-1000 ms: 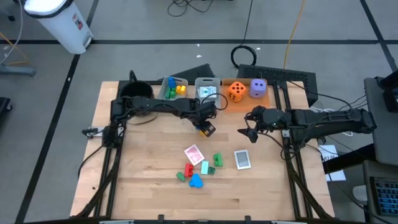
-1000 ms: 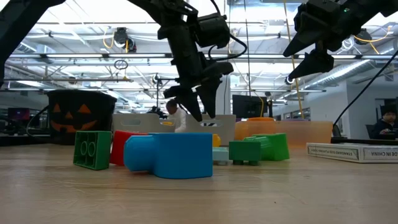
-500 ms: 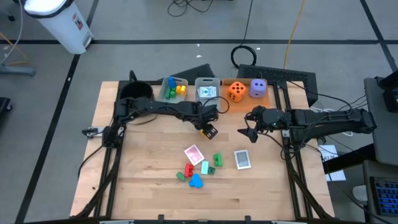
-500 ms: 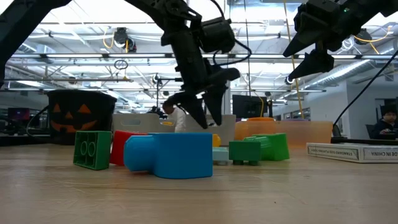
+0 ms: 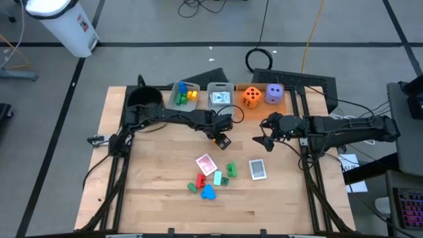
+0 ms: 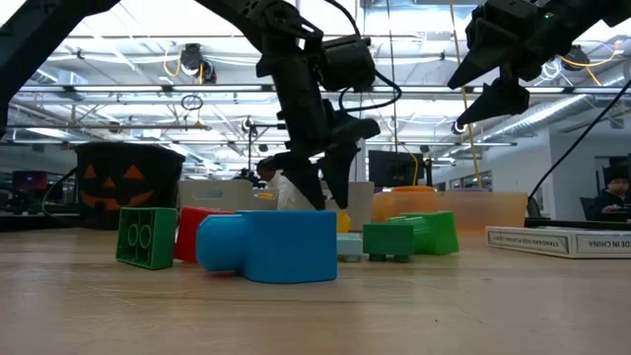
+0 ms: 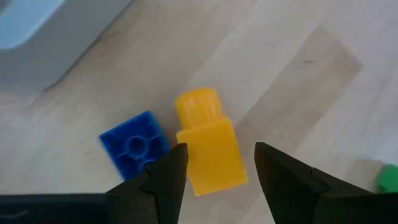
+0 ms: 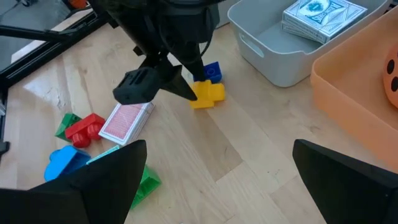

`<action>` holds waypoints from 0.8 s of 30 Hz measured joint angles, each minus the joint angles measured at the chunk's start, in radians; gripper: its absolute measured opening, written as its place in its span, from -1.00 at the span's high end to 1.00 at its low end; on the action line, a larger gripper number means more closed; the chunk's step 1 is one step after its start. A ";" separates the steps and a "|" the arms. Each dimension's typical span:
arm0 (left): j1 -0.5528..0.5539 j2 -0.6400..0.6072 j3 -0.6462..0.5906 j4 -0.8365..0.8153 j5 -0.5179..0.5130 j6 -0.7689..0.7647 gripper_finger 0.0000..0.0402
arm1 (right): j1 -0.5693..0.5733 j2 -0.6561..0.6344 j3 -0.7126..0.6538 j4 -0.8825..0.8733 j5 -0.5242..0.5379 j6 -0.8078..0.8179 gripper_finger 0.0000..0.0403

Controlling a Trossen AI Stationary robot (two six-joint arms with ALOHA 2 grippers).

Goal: Pick & Place Toys
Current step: Put the yellow game piece into the left gray bin

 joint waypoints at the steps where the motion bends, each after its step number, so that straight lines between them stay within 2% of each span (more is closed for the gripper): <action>1: 0.000 0.001 -0.001 -0.001 0.001 0.000 0.02 | 0.000 0.000 0.000 0.001 0.000 0.004 -0.99; 17: 0.001 0.005 -0.003 -0.006 -0.003 0.001 0.02 | 0.000 0.000 0.000 0.001 0.000 -0.002 -0.99; 24: 0.002 0.005 -0.003 0.012 0.038 -0.010 0.17 | 0.000 0.000 0.000 0.001 0.000 -0.003 -0.99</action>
